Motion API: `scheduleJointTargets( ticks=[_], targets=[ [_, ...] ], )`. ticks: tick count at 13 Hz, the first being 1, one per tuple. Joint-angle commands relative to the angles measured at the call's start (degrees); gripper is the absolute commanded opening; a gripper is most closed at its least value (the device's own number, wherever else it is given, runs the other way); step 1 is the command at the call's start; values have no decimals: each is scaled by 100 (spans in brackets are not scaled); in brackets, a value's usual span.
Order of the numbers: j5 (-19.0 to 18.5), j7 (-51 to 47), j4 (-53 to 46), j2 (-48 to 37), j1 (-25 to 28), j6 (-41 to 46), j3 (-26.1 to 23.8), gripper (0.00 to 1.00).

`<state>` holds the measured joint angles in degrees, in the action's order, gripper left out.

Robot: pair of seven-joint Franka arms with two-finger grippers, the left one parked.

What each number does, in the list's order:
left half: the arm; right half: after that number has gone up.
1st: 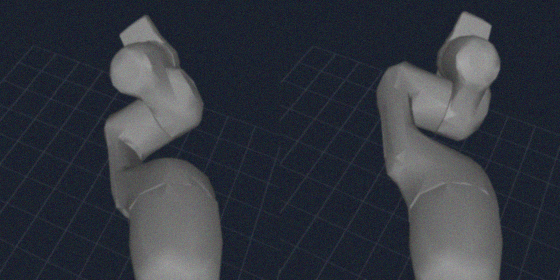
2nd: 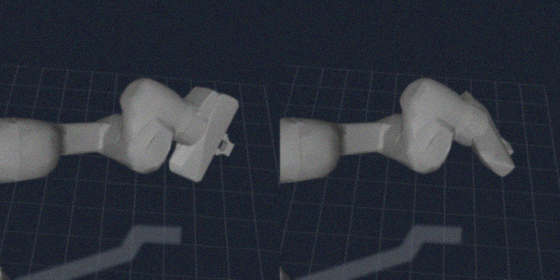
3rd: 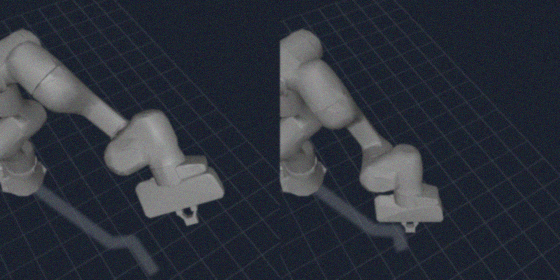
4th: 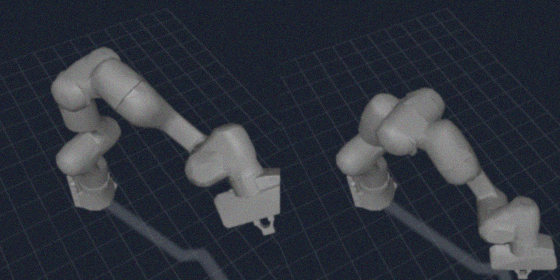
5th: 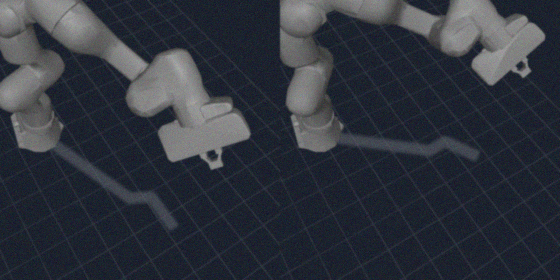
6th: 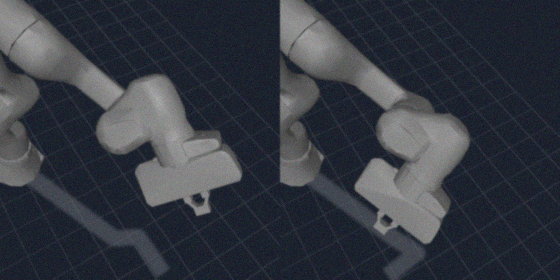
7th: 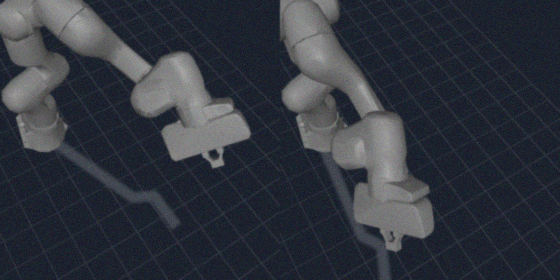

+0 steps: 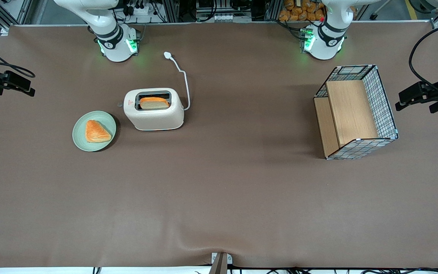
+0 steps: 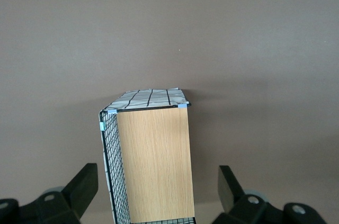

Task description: Press toaster button with right arm

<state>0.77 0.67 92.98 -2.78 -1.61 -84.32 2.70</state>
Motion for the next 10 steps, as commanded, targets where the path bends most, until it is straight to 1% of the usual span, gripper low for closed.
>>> scheduleJointTargets(
  ticks=[1, 7, 10],
  targets=[
    [-85, -14, -8, -21, -6, 39, 2, 100],
    [-59, -111, 79, 190, 152, 355, -15, 100],
    [283, -129, 360, 182, 143, 355, -15, 100]
  ],
)
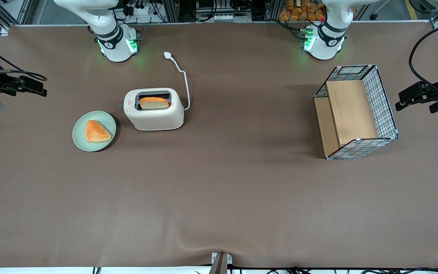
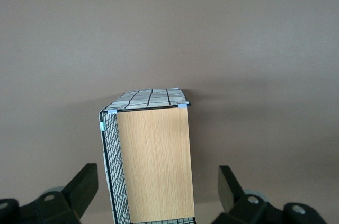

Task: Press toaster button with right arm
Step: 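Move the right gripper toward the white toaster's side lever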

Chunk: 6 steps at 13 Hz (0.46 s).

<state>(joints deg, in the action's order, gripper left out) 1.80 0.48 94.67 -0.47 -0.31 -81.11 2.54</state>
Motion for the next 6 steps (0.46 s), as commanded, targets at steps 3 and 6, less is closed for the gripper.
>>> scheduleJointTargets(
  ticks=[3, 6],
  targets=[
    [495, -127, 463, -41, -74, 25, 10, 100],
    [795, -127, 640, 56, -74, 42, 19, 100]
  ],
)
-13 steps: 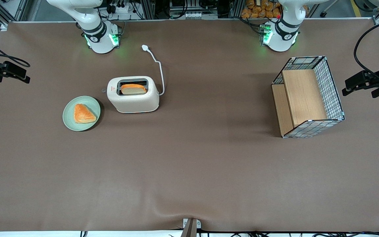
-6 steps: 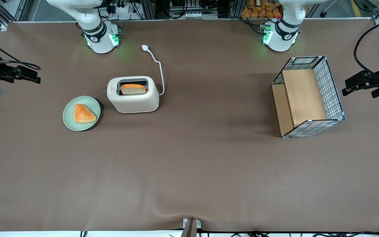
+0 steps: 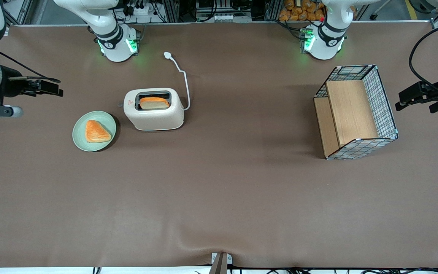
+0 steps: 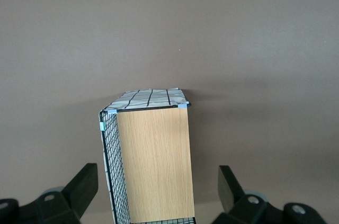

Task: Press toaster button with right arm
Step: 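Move the right gripper toward the white toaster's side lever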

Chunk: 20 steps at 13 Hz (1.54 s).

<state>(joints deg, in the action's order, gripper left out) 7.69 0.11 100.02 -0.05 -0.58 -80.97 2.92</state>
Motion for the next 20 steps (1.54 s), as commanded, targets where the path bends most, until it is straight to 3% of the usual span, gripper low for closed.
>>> scheduleJointTargets(
  ticks=[1, 3, 6, 7, 8, 11, 20],
  targets=[
    [276, -99, 114, 40, -21, 81, -28, 100],
    [381, -99, 123, 146, 23, 230, -28, 77],
    [505, -90, 438, 243, 23, 372, -28, 21],
    [505, -90, 570, 243, 23, 293, -28, 7],
    [514, -73, 693, 251, 15, 136, -28, 0],
    [1057, -2, 1212, 234, -38, -225, -19, 0],
    [1252, 15, 1977, 304, 41, -866, -28, 0]
  ],
)
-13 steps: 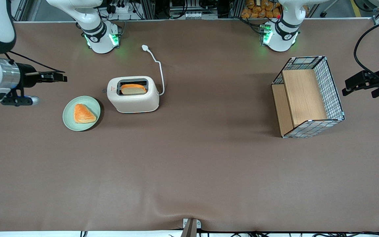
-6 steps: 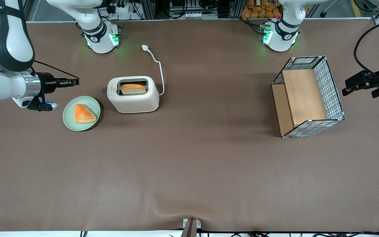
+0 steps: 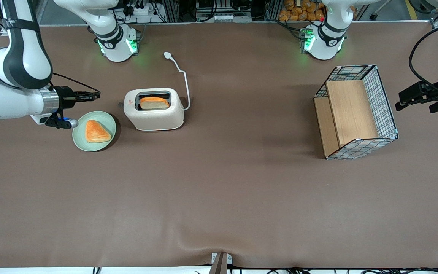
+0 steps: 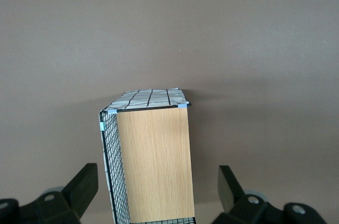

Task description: Press toaster button with right arm

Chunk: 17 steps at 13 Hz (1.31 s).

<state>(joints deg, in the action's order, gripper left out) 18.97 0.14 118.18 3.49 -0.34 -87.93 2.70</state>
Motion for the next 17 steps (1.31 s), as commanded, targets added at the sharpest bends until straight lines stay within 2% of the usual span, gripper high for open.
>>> scheduleJointTargets(
  ticks=[1, 6, 17],
  targets=[
    [124, 13, 318, -50, 17, -355, -15, 0],
    [572, 250, 565, 134, 122, -796, -15, 0],
    [967, 944, 680, 600, 61, -1051, -6, 0]
  ],
)
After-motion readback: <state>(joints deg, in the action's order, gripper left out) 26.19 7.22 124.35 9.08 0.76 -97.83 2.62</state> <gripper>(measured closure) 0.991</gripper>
